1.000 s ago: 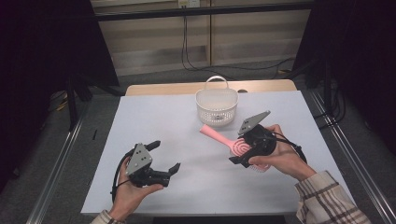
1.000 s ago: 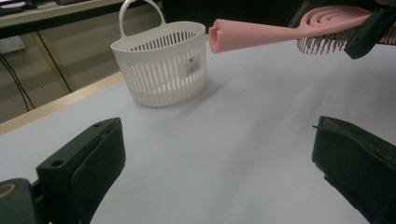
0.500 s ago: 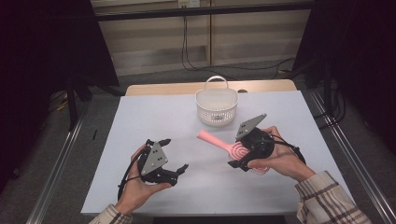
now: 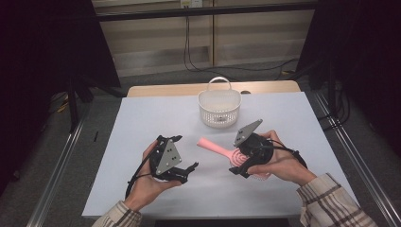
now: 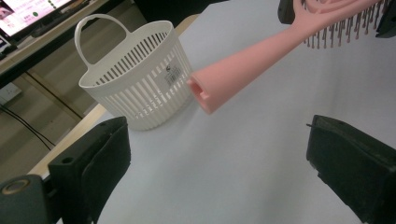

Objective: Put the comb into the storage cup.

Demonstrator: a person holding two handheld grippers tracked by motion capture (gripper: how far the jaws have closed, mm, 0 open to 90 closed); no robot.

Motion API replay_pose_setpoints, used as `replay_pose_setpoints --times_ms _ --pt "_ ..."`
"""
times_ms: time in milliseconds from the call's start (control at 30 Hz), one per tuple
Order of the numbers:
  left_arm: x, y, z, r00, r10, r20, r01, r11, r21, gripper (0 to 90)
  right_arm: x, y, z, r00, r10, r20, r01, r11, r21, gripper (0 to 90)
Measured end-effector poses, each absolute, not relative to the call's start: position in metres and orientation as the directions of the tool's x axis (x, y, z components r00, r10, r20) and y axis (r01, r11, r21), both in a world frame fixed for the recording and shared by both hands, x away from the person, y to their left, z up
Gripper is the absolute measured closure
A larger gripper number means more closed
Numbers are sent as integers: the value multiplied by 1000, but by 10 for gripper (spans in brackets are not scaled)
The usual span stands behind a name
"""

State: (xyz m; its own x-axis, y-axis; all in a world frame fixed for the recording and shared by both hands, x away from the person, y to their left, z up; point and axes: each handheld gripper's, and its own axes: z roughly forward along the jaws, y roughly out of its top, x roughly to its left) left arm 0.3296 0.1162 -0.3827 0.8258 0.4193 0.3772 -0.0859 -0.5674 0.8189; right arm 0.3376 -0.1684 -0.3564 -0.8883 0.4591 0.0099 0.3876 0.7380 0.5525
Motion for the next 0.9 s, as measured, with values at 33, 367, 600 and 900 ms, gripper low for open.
replay_pose_setpoints --times_ms 33,367,600,900 --pt "330 115 -383 823 414 388 -93 -576 812 62 338 -168 -356 -889 457 11 386 738 553 193" --pt "335 102 -384 794 375 478 -153 -638 755 56 338 -165 -354 -895 446 15 382 749 542 193" --pt "332 95 -386 771 317 553 -213 -690 692 52 337 -164 -354 -896 443 16 380 748 544 192" --pt "331 93 -388 735 267 623 -256 -742 620 50 336 -159 -359 -901 434 16 377 763 525 192"
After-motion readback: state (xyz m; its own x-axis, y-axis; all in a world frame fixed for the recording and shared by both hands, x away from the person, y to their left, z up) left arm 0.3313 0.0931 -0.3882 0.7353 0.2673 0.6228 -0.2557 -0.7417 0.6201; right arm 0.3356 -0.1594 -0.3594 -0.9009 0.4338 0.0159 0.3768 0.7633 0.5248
